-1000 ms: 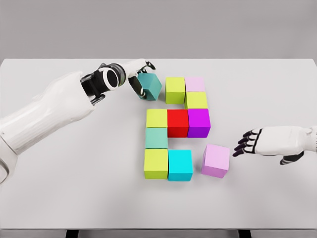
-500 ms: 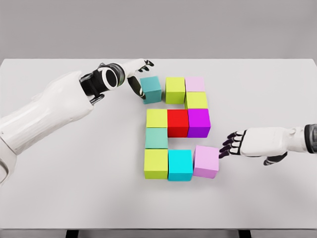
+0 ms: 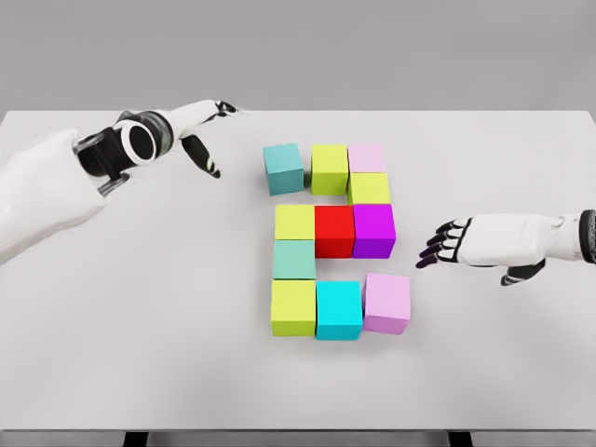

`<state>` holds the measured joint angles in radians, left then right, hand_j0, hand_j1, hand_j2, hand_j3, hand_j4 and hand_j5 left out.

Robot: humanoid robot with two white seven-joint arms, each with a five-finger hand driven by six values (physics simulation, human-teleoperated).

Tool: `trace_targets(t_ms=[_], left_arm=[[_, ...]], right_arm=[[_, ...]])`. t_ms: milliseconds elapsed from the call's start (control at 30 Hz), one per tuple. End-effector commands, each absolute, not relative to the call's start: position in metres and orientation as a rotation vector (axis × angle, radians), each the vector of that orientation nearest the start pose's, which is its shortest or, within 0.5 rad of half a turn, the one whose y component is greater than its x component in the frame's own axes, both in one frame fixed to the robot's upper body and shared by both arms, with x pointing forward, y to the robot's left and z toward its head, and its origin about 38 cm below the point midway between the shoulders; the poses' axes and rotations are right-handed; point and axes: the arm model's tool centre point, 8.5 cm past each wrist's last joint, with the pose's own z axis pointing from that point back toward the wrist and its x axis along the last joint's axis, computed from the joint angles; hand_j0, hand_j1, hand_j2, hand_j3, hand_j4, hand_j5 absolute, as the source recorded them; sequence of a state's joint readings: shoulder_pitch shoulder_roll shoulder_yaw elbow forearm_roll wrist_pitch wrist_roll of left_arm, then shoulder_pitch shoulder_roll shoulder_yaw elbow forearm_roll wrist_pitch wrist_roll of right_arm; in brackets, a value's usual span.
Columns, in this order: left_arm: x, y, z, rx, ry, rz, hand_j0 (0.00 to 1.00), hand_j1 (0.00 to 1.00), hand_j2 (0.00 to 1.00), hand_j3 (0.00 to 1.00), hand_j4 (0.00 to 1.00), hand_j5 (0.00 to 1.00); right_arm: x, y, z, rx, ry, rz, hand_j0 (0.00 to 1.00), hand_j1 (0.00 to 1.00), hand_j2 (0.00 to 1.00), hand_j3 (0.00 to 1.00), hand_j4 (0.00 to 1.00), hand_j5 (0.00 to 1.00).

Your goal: Assemble the squares on the desktop into the number 2

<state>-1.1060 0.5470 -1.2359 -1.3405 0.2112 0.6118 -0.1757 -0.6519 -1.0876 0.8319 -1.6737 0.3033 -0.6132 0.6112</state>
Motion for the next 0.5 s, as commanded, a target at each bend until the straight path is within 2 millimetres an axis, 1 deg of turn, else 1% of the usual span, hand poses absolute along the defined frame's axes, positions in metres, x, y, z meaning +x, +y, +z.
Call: trace_targets(t_ms=[0,33,100,133,167,200,233,333,467], left_arm=[[0.52,0.226,0.212,0.513,-0.994,-1.226,1.0,1.0,1.0,1.0,1.0,1.0],[0.516,0.223,0.205,0.493,-0.975,-1.243,1.0,1.0,1.0,1.0,1.0,1.0],[0.508,0.241,0.2,0.47,-0.92,-1.24,1.0,1.0,1.0,1.0,1.0,1.0],[0.502,0.25,0.189,0.48,-0.875,-1.261,1.0,1.0,1.0,1.0,1.0,1.0],[0.499,0.255,0.178,0.499,-0.821,-1.296,1.0,1.0,1.0,1.0,1.0,1.0],[0.492,0.26,0.165,0.484,-0.753,-1.338,1.0,1.0,1.0,1.0,1.0,1.0],[0.49,0.257,0.168,0.417,-0.736,-1.41,1.0,1.0,1.0,1.0,1.0,1.0],[0.488,0.255,0.167,0.345,-0.72,-1.464,1.0,1.0,1.0,1.0,1.0,1.0],[0.501,0.263,0.164,0.297,-0.726,-1.482,1.0,1.0,1.0,1.0,1.0,1.0]], right_arm=[[0.37,-0.31,0.201,0.26,1.596,-3.259,1.0,1.0,1.0,1.0,1.0,1.0],[0.37,-0.309,0.2,0.256,1.597,-3.257,1.0,1.0,1.0,1.0,1.0,1.0],[0.37,-0.309,0.199,0.266,1.581,-3.259,1.0,1.0,1.0,1.0,1.0,1.0],[0.369,-0.309,0.199,0.264,1.578,-3.258,1.0,1.0,1.0,1.0,1.0,1.0],[0.368,-0.308,0.197,0.254,1.573,-3.26,1.0,1.0,1.0,1.0,1.0,1.0],[0.368,-0.308,0.197,0.252,1.569,-3.26,1.0,1.0,1.0,1.0,1.0,1.0],[0.368,-0.307,0.197,0.251,1.569,-3.257,1.0,1.0,1.0,1.0,1.0,1.0],[0.362,-0.3,0.195,0.216,1.556,-3.244,1.0,1.0,1.0,1.0,1.0,1.0],[0.361,-0.298,0.196,0.209,1.56,-3.233,1.0,1.0,1.0,1.0,1.0,1.0]])
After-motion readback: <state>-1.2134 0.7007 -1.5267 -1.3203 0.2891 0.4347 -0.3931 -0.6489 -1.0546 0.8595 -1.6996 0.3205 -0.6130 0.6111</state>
